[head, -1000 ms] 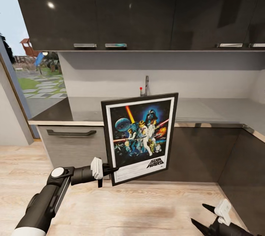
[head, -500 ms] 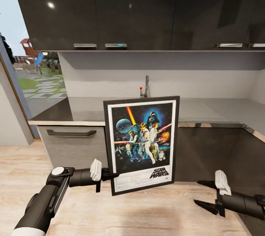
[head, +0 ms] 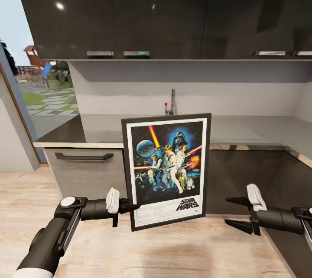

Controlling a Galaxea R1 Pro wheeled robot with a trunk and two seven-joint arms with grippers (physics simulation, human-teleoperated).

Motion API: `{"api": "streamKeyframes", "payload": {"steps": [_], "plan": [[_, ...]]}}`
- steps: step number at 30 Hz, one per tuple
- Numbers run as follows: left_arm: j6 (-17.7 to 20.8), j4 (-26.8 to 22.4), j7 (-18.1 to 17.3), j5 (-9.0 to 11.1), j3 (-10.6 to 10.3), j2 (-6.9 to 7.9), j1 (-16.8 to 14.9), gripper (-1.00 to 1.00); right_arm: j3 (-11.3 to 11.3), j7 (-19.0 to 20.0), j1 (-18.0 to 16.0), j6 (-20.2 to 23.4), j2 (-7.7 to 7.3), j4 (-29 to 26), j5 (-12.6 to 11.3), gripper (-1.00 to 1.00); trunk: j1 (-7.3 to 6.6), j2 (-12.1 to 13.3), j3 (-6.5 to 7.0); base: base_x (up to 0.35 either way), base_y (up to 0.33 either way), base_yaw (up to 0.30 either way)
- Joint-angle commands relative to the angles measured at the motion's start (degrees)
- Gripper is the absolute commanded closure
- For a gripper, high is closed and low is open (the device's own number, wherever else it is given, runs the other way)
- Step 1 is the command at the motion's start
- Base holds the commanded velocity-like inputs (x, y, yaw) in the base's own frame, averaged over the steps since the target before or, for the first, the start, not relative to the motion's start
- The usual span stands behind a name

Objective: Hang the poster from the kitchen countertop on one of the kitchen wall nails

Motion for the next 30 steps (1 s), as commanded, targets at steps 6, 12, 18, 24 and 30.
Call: {"api": "streamKeyframes", "payload": {"steps": [6, 12, 18, 24, 30], "plan": [[0.37, -0.17, -0.22, -0.26, 0.12, -0.02, -0.03, 1.00, 0.12, 0.48, -0.38, 0.75, 0.02, -0.04, 0.47, -1.00, 0.00, -0.04, -0.06, 0.000, 0.000, 0.000], [0.35, -0.35, -0.40, -0.13, 0.12, -0.02, -0.03, 1.00, 1.69, 0.50, -0.36, 0.62, 0.08, -0.04, 0.47, -1.00, 0.00, -0.04, -0.06, 0.000, 0.000, 0.000], [0.48, -0.40, -4.86, -0.34, 0.18, -0.02, -0.03, 1.00, 4.82, 0.50, -0.38, 0.51, 0.15, -0.03, 0.43, -1.00, 0.00, -0.04, -0.06, 0.000, 0.000, 0.000], [0.56, -0.41, -6.38, -0.38, 0.22, 0.57, -0.03, 1.00, 5.42, 0.50, -0.38, 0.49, 0.22, -0.03, 0.40, -1.00, 0.00, -0.04, -0.06, 0.000, 0.000, 0.000], [0.58, -0.41, -6.59, -0.38, 0.26, 0.88, -0.04, 1.00, 5.50, 0.50, -0.38, 0.47, 0.27, -0.04, 0.40, -1.00, 0.00, -0.04, -0.06, 0.000, 0.000, 0.000]]}}
